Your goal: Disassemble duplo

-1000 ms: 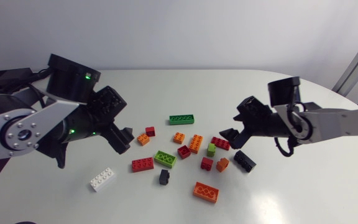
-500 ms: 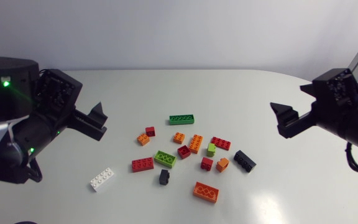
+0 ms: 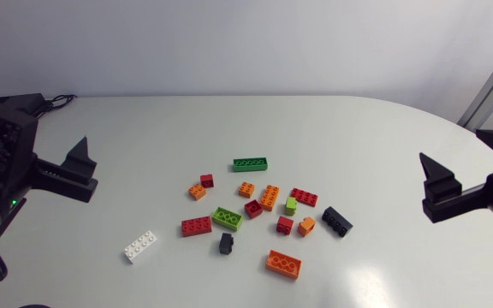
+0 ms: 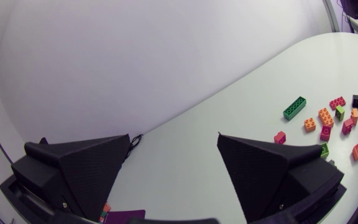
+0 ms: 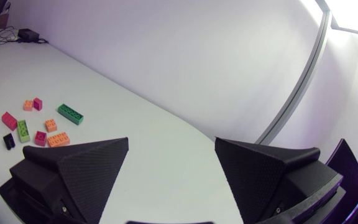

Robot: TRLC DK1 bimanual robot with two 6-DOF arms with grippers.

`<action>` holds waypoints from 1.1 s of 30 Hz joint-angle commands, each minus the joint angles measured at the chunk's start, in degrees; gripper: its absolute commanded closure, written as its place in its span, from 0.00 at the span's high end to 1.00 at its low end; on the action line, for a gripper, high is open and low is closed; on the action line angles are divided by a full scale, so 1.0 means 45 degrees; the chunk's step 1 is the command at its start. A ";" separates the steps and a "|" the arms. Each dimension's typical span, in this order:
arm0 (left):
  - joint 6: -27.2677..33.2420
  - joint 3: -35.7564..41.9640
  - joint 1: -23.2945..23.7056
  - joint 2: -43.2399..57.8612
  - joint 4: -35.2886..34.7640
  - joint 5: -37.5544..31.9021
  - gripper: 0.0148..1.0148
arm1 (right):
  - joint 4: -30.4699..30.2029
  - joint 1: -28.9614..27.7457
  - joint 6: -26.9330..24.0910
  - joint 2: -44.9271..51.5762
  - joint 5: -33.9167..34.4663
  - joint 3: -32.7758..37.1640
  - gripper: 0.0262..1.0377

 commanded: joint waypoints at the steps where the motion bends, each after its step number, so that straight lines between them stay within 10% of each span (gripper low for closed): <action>1: -0.0413 -0.0724 0.0332 -0.0653 -0.0207 -0.0207 0.97 | -0.0225 0.0569 -0.0473 -0.0630 0.0684 -0.0427 0.96; 18: -0.2562 -0.4044 0.3360 -0.4638 0.1824 -0.0539 0.97 | -0.0947 0.1546 -0.1508 -0.3950 0.1661 -0.2868 0.96; 33: -0.3773 -0.5685 0.5235 -0.6064 0.1941 0.3367 0.97 | 0.1572 0.1468 -0.2211 -0.5219 0.0293 -0.5720 0.96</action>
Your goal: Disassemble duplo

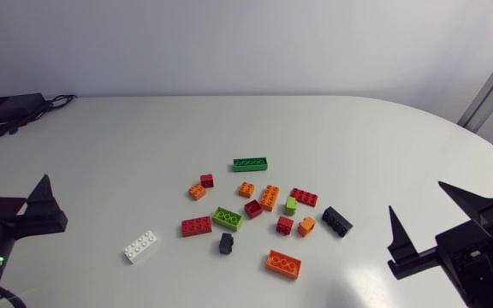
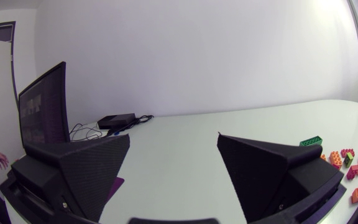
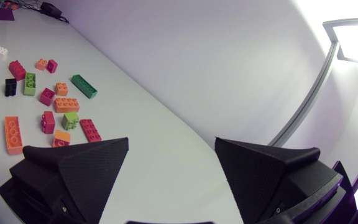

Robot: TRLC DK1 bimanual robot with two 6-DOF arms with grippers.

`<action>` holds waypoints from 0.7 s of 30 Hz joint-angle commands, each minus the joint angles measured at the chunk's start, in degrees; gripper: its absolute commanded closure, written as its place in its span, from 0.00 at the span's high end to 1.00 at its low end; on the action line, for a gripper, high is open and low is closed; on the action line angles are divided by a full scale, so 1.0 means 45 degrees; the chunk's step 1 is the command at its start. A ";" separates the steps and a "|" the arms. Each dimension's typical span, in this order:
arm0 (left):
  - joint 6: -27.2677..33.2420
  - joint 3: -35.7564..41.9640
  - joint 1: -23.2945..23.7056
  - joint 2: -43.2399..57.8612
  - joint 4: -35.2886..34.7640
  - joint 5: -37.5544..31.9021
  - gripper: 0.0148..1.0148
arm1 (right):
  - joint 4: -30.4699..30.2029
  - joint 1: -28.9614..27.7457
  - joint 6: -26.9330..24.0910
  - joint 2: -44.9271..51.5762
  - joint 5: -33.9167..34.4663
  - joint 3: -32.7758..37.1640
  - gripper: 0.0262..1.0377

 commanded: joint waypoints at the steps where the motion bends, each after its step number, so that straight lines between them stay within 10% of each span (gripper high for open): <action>1: -0.0461 -0.0372 0.0139 -0.0089 0.0135 0.0269 0.97 | 0.0427 -0.0155 0.0286 -0.0110 -0.0583 -0.0733 0.96; 11: -0.0285 -0.2247 0.1077 -0.1144 0.2400 0.2183 0.97 | -0.0061 -0.1854 0.2591 -0.0071 -0.2673 -0.0713 0.96; 21: -0.1242 -0.2247 0.1858 -0.1320 0.2107 0.5601 0.97 | -0.0335 -0.4862 0.8098 -0.0110 -0.3024 -0.0674 0.96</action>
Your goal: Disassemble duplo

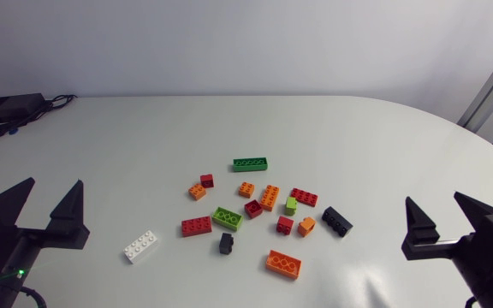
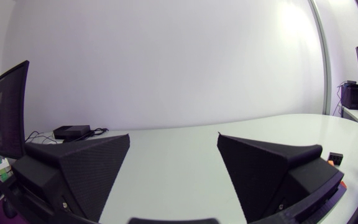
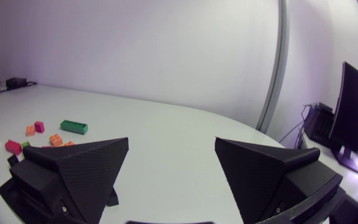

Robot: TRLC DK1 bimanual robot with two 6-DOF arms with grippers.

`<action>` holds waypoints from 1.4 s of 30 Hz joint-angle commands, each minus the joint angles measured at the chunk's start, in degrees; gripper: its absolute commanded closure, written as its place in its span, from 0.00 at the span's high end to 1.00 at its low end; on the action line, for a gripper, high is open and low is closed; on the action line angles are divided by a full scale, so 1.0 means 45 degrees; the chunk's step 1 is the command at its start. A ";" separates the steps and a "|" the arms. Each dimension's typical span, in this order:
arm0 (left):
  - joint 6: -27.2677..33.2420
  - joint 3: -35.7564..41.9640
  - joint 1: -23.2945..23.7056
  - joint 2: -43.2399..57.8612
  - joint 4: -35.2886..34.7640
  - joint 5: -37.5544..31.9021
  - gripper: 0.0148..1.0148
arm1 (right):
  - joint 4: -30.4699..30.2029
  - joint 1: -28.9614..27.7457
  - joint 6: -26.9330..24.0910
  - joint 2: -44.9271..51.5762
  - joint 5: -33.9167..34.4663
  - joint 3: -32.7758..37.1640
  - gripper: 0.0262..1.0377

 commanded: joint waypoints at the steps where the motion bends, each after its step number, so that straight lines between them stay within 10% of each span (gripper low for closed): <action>1: -0.0684 -0.0270 0.0382 -0.0096 -0.0074 0.0215 0.97 | -0.0447 -0.0750 0.1888 -0.0110 -0.0032 -0.0417 0.96; 42: -0.0137 -0.0289 0.1769 -0.0975 0.0180 0.0429 0.97 | -0.0447 -0.0496 0.2239 -0.0129 0.0007 -0.0417 0.96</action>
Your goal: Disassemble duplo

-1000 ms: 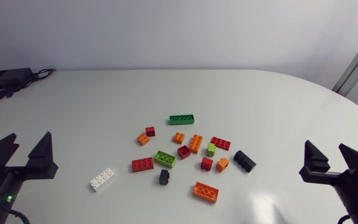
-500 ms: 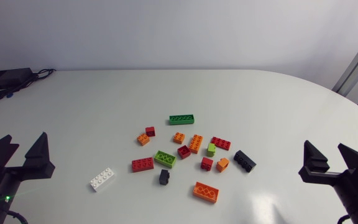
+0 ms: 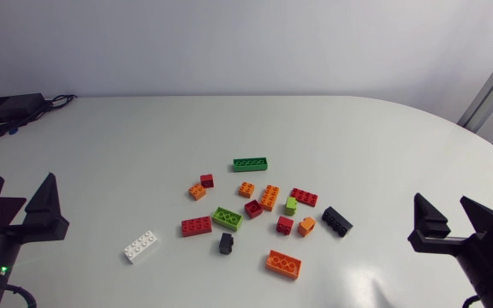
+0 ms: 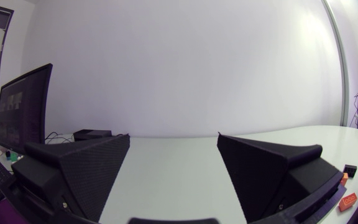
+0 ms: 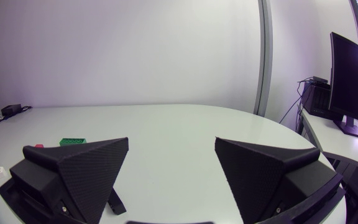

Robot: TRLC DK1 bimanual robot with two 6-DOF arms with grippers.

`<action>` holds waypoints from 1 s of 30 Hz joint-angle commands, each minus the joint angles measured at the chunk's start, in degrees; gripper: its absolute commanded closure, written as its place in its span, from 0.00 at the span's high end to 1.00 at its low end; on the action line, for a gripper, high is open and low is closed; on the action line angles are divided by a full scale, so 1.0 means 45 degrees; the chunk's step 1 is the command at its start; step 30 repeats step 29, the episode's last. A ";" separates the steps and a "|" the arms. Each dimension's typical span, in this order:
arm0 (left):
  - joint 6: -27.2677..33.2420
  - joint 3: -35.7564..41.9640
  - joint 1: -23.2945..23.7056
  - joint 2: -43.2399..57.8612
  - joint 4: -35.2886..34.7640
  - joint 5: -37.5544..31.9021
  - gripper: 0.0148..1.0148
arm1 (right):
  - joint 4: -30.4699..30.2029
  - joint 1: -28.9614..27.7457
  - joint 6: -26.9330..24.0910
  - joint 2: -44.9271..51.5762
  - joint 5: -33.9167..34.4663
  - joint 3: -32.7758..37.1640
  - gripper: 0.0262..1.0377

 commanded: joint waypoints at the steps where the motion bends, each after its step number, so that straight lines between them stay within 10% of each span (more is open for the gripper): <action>1: 0.0033 -0.0289 -0.0140 -0.0193 -0.0005 0.0328 0.97 | -0.0437 0.0024 0.0359 -0.0129 0.0017 -0.0422 0.96; 8: -0.0026 -0.0289 0.0036 -0.0154 -0.1020 0.0563 0.97 | -0.0456 0.0141 0.2117 -0.0129 0.0017 -0.0422 0.96; 15: -0.0378 -0.0250 0.0251 -0.0173 -0.1313 0.0582 0.97 | -0.0320 0.0610 0.1805 -0.0129 0.0075 -0.0441 0.96; 20: -0.0378 -0.0250 0.0231 -0.0173 -0.1313 0.0602 0.97 | 0.2395 0.0571 0.0399 -0.0110 0.0329 -0.1105 0.96; 30: -0.0339 -0.0231 0.0309 -0.0173 -0.1352 0.0602 0.97 | 0.2083 0.0766 0.0125 -0.0090 0.0212 -0.1144 0.96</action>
